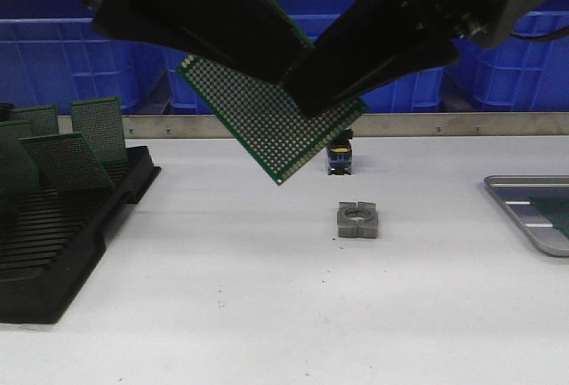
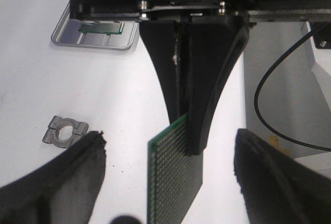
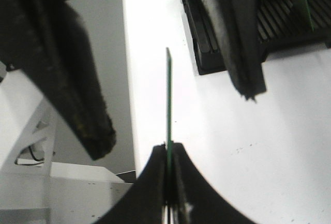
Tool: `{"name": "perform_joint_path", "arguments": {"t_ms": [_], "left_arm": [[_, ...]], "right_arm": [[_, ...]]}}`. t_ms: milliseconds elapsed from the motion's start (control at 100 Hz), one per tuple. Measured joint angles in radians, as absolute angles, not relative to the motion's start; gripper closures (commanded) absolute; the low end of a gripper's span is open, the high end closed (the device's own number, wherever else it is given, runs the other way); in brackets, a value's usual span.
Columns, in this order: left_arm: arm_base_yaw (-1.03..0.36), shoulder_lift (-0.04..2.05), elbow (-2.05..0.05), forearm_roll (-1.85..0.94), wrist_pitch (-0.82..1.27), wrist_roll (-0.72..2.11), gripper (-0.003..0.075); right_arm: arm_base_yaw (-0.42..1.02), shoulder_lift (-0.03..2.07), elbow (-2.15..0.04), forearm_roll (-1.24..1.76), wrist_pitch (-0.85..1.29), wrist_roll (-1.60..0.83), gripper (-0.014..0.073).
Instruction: Place circuit board on tray
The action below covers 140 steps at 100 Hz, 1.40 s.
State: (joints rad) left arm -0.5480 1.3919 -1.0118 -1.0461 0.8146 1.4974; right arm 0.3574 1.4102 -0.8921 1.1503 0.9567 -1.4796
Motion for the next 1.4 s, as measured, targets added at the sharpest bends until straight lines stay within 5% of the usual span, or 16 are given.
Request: {"name": "perform_joint_path", "arguments": {"t_ms": [430,740,1010,1100,1270,1400], "left_arm": [[-0.548,1.392,-1.012,-1.048,0.797,1.497,0.0183],[-0.548,1.392,-1.012,-1.05,0.795,1.497,0.0183],[-0.548,1.392,-1.012,-1.054,0.795,1.497,0.0183],[-0.548,1.392,-1.012,-1.054,0.795,1.497,0.0183],[-0.548,1.392,-1.012,-1.054,0.795,1.497,0.0183],[-0.548,1.392,-1.012,-1.056,0.79,1.497,0.0186]], "right_arm": [[0.129,1.41,-0.892,0.853,0.958,-0.977,0.0655],[-0.193,1.468,-0.892,0.822,0.751,-0.875,0.0655],[-0.312,1.577,-0.892,0.822,0.595,-0.869,0.0639],[-0.342,1.59,-0.892,0.822,0.579,-0.869,0.0531],[-0.38,1.592,-0.892,0.824,0.568,-0.869,0.0092],[-0.391,1.592,-0.892,0.824,0.563,-0.869,0.0035]]}}
